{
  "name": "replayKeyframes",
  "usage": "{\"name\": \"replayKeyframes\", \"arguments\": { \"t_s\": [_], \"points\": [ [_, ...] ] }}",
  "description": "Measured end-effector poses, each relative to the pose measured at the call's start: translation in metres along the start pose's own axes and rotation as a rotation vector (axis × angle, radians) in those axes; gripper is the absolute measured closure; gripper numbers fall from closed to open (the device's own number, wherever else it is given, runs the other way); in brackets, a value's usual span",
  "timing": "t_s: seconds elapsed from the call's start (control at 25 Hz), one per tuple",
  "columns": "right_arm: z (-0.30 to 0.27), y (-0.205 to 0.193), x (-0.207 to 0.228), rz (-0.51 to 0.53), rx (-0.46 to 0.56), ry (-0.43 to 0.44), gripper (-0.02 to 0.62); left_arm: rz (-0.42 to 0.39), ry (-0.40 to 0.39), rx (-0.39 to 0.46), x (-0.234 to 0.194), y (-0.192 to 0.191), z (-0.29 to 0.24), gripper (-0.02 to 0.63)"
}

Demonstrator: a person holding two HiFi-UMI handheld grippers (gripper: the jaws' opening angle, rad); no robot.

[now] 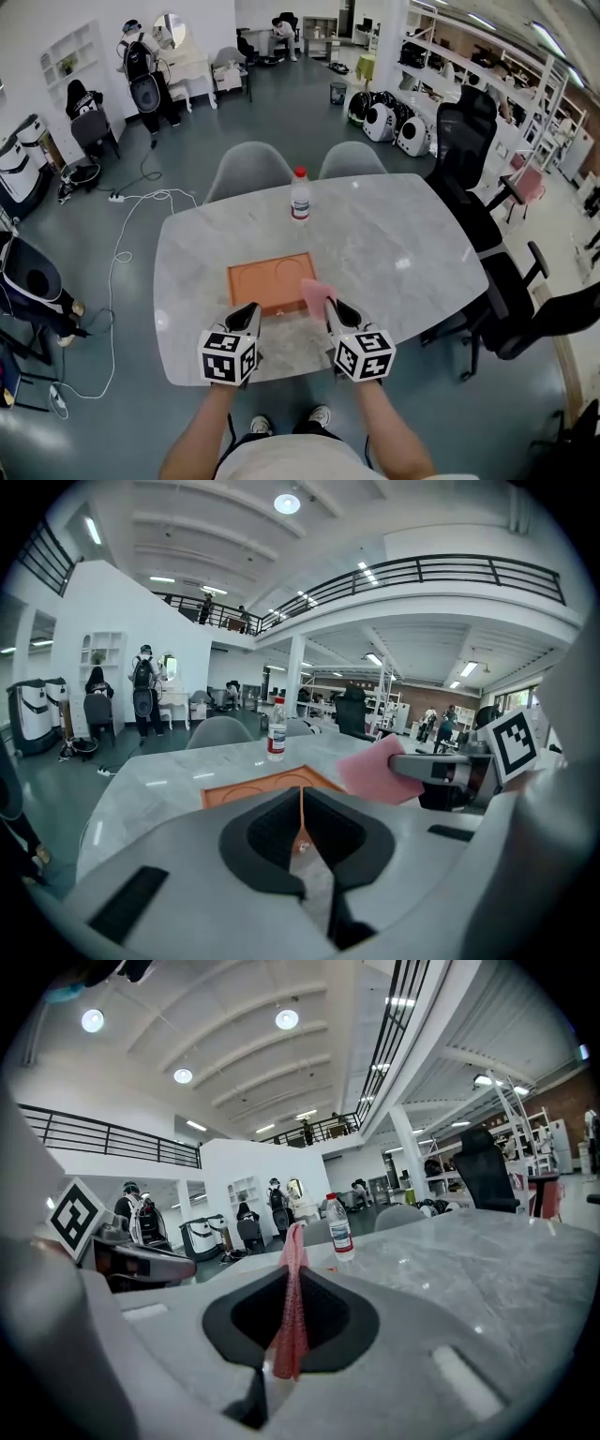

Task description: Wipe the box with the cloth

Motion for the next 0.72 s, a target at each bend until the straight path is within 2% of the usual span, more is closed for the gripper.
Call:
{"name": "replayKeyframes", "arguments": {
  "t_s": [0.44,0.72],
  "points": [
    [0.015,0.033,-0.047,0.057,0.064,0.004,0.578,-0.039,0.033,0.039,-0.034,0.004,0.050,0.591],
    [0.019,0.034,-0.059,0.075,0.075,-0.020,0.578,-0.055,0.029,0.054,-0.043,0.003,0.062,0.591]
  ]
}}
Point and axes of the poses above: the fingertips, and each gripper's own axes: z backward along the fingers, x to its right, y out of its top, the point moved 6 cm from there along z, backward along the fingers, and after that the axes turned 4 degrees about -y, right-handed, at the moved point
